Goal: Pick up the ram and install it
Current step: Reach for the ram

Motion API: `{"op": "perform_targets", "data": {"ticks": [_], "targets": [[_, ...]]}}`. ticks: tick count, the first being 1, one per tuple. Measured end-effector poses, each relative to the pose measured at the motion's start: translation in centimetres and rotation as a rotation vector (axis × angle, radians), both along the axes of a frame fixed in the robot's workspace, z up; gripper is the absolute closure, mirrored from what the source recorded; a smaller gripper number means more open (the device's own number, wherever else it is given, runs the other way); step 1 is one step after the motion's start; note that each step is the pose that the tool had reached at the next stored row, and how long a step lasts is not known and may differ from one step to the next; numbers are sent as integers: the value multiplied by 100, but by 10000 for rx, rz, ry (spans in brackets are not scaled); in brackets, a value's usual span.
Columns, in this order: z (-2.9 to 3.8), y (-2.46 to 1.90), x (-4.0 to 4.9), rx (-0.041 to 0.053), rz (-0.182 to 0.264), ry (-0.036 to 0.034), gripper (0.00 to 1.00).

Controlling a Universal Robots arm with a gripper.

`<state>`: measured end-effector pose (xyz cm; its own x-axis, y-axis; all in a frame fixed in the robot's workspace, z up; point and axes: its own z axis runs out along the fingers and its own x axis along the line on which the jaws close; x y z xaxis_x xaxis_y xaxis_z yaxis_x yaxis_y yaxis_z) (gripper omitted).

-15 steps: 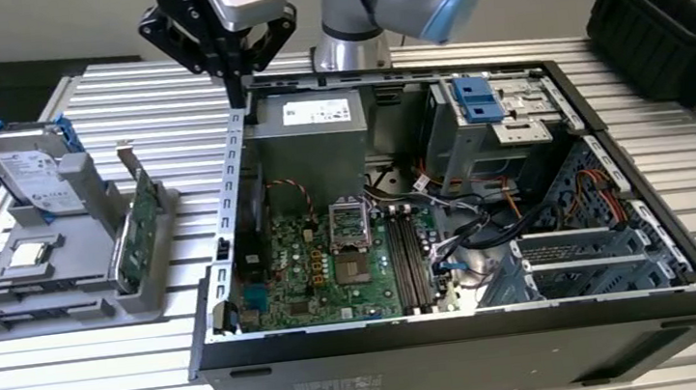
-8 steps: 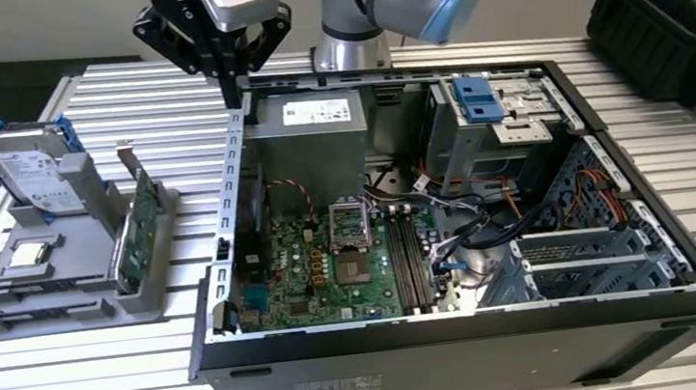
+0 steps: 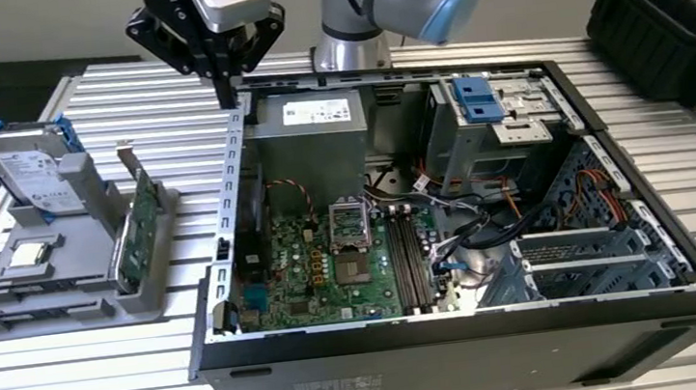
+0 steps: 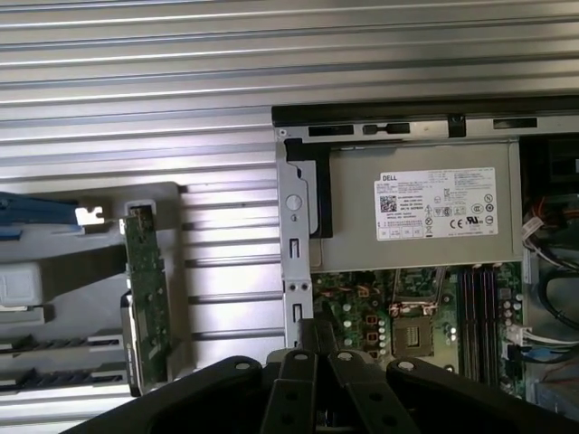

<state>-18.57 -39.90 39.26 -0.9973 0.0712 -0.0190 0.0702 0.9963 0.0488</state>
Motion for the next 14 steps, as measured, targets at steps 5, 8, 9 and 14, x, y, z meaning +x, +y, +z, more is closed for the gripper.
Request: {"op": "perform_targets", "data": {"ticks": [5, 8, 9, 14], "targets": [[0, -1, -37, 0, 0, 0, 100], [0, -2, -56, -1, 0, 0, 100], [0, -2, -64, 0, 0, 0, 100], [0, -2, -98, 0, 0, 0, 100]]}}
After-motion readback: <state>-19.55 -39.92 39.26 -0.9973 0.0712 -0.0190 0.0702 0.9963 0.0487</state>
